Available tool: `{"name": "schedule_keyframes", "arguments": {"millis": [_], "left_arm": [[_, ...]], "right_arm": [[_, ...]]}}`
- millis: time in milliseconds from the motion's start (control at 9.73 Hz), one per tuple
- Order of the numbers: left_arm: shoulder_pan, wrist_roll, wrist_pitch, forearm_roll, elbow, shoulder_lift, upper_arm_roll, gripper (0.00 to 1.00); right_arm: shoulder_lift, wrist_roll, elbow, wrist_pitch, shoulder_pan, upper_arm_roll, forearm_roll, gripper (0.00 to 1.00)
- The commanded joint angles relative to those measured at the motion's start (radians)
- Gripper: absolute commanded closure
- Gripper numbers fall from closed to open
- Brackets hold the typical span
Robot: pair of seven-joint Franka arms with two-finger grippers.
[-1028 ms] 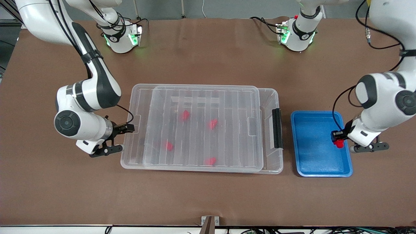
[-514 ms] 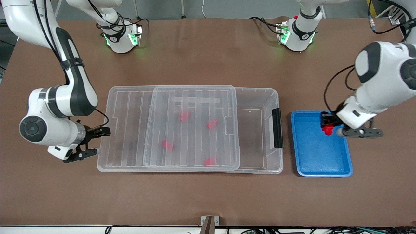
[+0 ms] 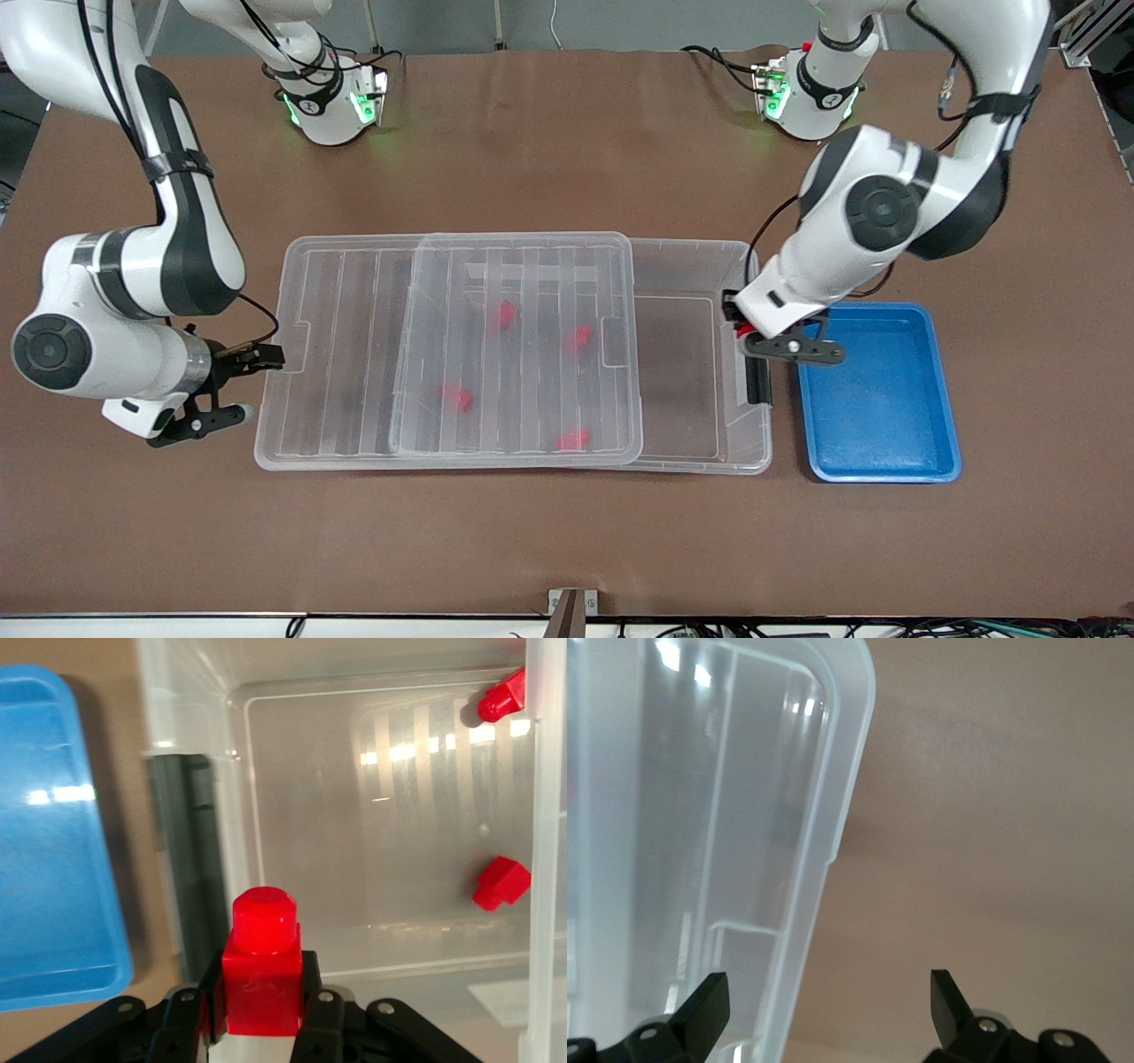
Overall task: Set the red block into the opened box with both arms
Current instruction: 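Lower the red block into the opened box and open the left gripper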
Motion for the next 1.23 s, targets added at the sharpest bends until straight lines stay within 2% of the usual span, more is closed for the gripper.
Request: {"name": "schedule_keyframes", "arguments": {"millis": [0, 103, 308, 514, 617, 822, 925, 1028, 1131], "left_arm": [[-0.009, -0.142, 0.02, 0.138, 0.124, 0.236, -0.07, 1.0], [-0.019, -0.17, 0.062, 0.195, 0.124, 0.288, -0.08, 1.0], [-0.037, -0.18, 0.136, 0.216, 0.125, 0.377, -0.08, 1.0], [-0.037, -0.178, 0.173, 0.229, 0.127, 0.427, -0.078, 0.99], [-0.036, -0.178, 0.185, 0.273, 0.13, 0.444, -0.078, 0.93], [-0.034, -0.18, 0.186, 0.282, 0.13, 0.447, -0.078, 0.8], [-0.028, -0.186, 0.186, 0.28, 0.13, 0.442, -0.078, 0.4], [-0.028, -0.186, 0.186, 0.285, 0.13, 0.425, -0.078, 0.08], [-0.023, -0.18, 0.176, 0.28, 0.13, 0.393, -0.08, 0.04]], "right_arm": [[-0.086, 0.168, 0.039, -0.081, -0.008, -0.001, 0.031, 0.0], [-0.128, 0.227, 0.039, -0.075, -0.007, -0.032, 0.029, 0.0], [-0.261, 0.234, 0.021, -0.073, 0.0, -0.133, 0.034, 0.0], [-0.36, 0.215, 0.016, -0.199, -0.002, -0.215, 0.031, 0.0], [-0.383, 0.214, 0.01, -0.215, -0.002, -0.266, 0.037, 0.0], [-0.438, 0.209, -0.029, -0.204, -0.003, -0.285, 0.043, 0.0], [-0.461, 0.208, -0.069, -0.172, -0.014, -0.283, 0.043, 0.0], [-0.477, 0.2, -0.077, -0.173, -0.022, -0.273, 0.043, 0.0], [-0.49, 0.198, -0.089, -0.182, -0.077, -0.216, 0.042, 0.0]]}}
